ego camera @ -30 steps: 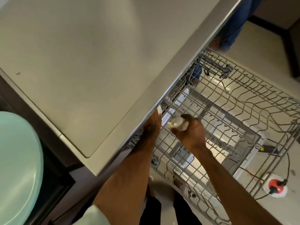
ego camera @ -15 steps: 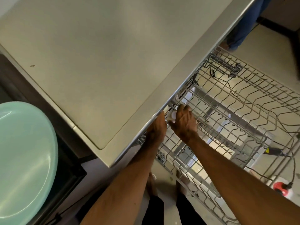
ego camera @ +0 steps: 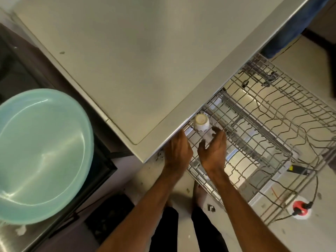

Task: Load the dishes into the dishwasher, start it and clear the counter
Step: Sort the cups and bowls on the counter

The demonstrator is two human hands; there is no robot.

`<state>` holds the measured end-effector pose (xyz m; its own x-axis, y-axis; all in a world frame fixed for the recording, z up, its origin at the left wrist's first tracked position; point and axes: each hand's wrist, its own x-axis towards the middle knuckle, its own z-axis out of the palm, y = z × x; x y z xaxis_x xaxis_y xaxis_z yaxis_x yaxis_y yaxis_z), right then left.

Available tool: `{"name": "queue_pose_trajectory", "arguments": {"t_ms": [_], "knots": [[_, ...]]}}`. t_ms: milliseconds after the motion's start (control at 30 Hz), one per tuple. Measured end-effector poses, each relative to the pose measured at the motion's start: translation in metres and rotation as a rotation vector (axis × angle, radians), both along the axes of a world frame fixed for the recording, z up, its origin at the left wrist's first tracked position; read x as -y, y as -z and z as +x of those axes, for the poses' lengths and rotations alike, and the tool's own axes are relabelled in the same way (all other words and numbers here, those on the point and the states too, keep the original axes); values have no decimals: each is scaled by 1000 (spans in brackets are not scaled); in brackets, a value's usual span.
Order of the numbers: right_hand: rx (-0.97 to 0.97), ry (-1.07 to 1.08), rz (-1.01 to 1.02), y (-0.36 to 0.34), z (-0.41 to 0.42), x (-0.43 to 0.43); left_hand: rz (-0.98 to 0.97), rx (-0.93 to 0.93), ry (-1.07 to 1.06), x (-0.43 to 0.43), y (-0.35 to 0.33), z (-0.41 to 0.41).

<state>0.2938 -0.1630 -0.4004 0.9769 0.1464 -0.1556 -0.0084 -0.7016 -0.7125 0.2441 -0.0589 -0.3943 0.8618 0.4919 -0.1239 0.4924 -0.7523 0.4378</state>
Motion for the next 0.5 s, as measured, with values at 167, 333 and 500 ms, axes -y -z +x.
{"name": "queue_pose_trajectory", "arguments": {"t_ms": [167,333,500], "knots": [[-192,165,192,-81,-54,-1,-302,-122,75,8,-94,-49],[-85,61,311,-177,-97,-14,-372,-73,135,-2,-197,-102],[-122,-247,422,-255,-124,-59,-210,-20,-55,-39,-267,-157]]}}
